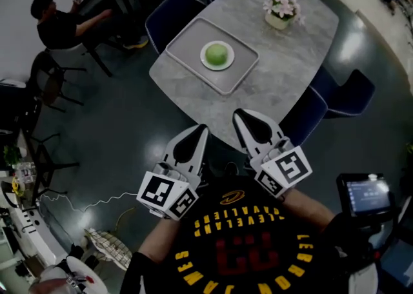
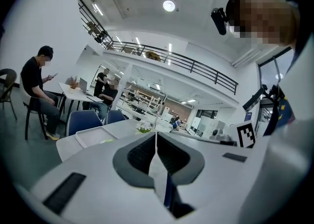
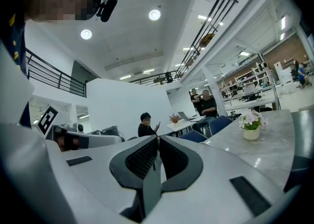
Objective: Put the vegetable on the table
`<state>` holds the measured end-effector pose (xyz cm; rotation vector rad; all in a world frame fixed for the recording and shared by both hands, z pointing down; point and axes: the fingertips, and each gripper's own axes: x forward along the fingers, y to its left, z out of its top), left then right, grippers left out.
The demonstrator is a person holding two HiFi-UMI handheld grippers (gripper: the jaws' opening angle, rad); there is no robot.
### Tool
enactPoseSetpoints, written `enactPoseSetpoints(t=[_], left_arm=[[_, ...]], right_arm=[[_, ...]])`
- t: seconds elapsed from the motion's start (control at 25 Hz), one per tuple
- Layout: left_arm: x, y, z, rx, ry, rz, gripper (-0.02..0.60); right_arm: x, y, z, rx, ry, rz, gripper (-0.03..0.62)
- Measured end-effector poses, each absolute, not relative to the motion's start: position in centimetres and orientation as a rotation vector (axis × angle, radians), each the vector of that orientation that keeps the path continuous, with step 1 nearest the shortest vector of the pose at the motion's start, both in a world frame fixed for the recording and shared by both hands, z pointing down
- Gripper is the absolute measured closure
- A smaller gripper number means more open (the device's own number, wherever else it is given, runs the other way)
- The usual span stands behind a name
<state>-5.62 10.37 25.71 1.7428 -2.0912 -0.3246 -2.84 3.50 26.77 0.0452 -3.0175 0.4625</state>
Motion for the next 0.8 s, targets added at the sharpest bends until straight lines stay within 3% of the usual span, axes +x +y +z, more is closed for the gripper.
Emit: enactPoseSetpoints(t=[0.6, 0.68, 0.8], left_arm=[[-18.0, -0.6, 29.8, 1.926, -1.758, -0.207, 0.549], [-19.4, -1.8, 31.1, 1.925, -1.716, -0.176, 0.544], [-21.5, -3.2, 33.0, 1.901, -1.632, -0.153, 0.54]], right_arm=[[-11.2, -7.0, 30.5, 0.548, -2.872, 0.626, 0.586], [-11.9, -8.4, 31.6, 0.623, -2.844, 0.681, 0.549], [-13.0, -10.0, 33.3, 0.719, -2.79, 0.78, 0.549]])
